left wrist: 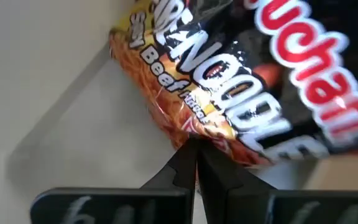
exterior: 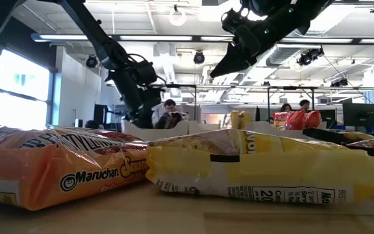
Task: Sort Maruchan noodles
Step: Put the black noodle into the left white bin
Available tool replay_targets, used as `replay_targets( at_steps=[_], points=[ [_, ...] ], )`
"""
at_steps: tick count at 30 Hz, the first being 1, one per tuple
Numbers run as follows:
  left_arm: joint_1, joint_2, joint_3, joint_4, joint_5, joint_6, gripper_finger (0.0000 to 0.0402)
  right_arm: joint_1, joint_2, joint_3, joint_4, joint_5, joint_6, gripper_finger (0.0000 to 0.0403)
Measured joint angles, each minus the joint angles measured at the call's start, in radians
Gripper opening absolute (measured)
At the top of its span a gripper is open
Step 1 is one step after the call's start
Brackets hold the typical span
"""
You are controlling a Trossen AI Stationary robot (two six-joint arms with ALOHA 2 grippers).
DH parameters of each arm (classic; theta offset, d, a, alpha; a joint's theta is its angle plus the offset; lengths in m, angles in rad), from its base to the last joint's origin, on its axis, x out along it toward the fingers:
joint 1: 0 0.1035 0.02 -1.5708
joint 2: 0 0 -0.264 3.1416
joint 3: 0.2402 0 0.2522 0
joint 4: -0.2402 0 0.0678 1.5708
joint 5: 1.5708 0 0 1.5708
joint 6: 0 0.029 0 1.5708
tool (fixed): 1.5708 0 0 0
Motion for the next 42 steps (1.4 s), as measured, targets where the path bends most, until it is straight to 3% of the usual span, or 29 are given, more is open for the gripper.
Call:
replay_targets(
  at_steps=[6, 16, 21, 25, 29, 34, 36, 42],
  points=[
    [0.011, 0.0, 0.0, 0.08, 0.096, -0.03, 0.0007, 0.0, 0.0, 0.0, 0.0, 0.0, 0.0, 0.0002],
    [0.036, -0.061, 0.0, 0.085, 0.087, 0.009, 0.0007, 0.0, 0.014, -0.001, 0.015, -0.001, -0.02, 0.0002],
    [0.027, -0.15, -0.018, 0.11, 0.085, 0.02, 0.0007, -0.016, 0.028, -0.076, 0.219, -0.106, -0.069, 0.0],
    [-0.02, -0.253, -0.162, 0.312, 0.089, 0.005, 0.0007, -0.047, 0.028, -0.15, 0.448, -0.22, -0.065, 0.0],
    [-0.084, -0.361, -0.385, 0.672, 0.09, -0.065, 0.0007, -0.069, 0.028, -0.223, 0.634, -0.233, -0.007, 0.0],
    [-0.177, -0.441, -0.632, 1.089, 0.091, -0.167, 0.0007, -0.092, 0.028, -0.24, 0.591, -0.223, 0.122, 0.0],
    [-0.209, -0.461, -0.69, 1.143, 0.093, -0.172, 0.0007, -0.091, 0.028, -0.241, 0.557, -0.222, 0.139, 0.0],
    [-0.306, -0.481, -0.747, 1.052, 0.09, -0.157, 0.0007, -0.032, 0.043, -0.241, 0.534, -0.193, 0.18, 0.0004]
  ],
)
